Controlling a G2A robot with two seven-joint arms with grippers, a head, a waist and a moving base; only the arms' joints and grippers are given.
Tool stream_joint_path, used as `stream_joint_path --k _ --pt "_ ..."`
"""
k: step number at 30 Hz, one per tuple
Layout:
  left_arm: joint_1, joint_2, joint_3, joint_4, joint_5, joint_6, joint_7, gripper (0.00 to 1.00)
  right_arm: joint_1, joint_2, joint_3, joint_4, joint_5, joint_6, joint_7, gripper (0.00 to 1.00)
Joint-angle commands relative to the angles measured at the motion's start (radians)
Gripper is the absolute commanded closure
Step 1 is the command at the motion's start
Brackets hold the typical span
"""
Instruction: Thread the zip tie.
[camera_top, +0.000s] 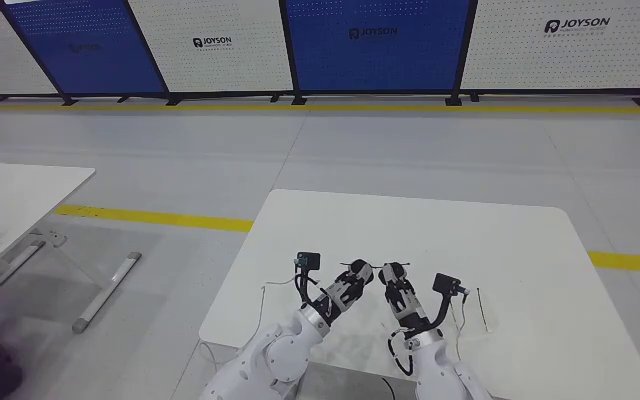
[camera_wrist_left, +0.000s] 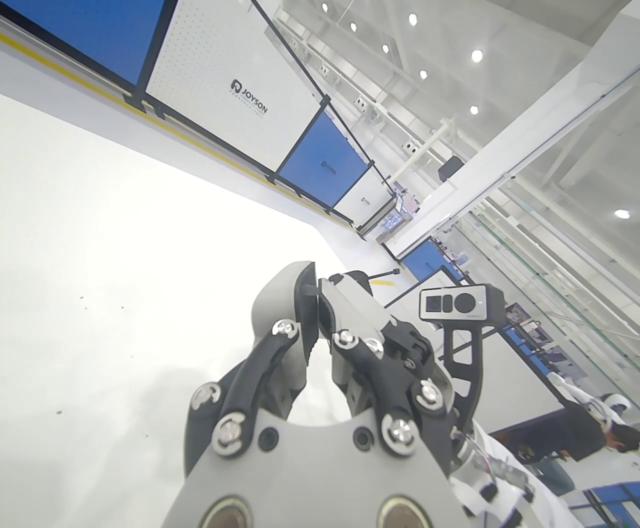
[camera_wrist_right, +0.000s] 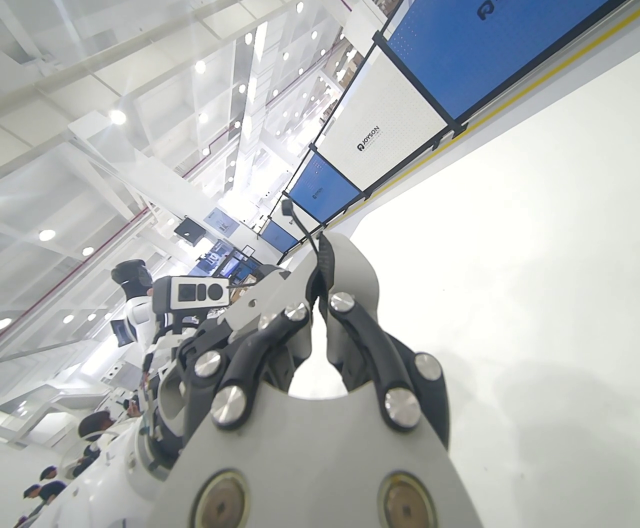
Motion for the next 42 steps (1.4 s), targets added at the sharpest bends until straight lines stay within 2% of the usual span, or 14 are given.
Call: stream_joint_path --k 1,22,23,26,42 --pt "0.001 0.000 -0.001 0.000 -0.001 0.000 0.001 1.00 0.000 0.000 0.000 0.000 0.001 0.000 -0.001 1.00" --pt "0.008 0.002 -0.007 -0.001 -0.011 -0.008 -0.001 1.00 0.003 -0.001 -0.002 0.006 0.029 0.000 0.008 1.00" --pt "0.008 0.002 -0.006 0.000 -0.012 -0.007 0.000 1.00 0.002 -0.001 -0.001 0.006 0.032 -0.001 0.009 0.98" --pt "0.008 0.002 -0.005 0.000 -0.012 -0.005 0.003 1.00 0.001 -0.001 0.000 0.005 0.036 -0.002 0.010 0.79" --pt "0.004 -0.007 0.001 -0.002 -0.061 0.036 0.056 1.00 -0.018 0.003 0.016 -0.008 0.040 -0.018 0.000 0.65"
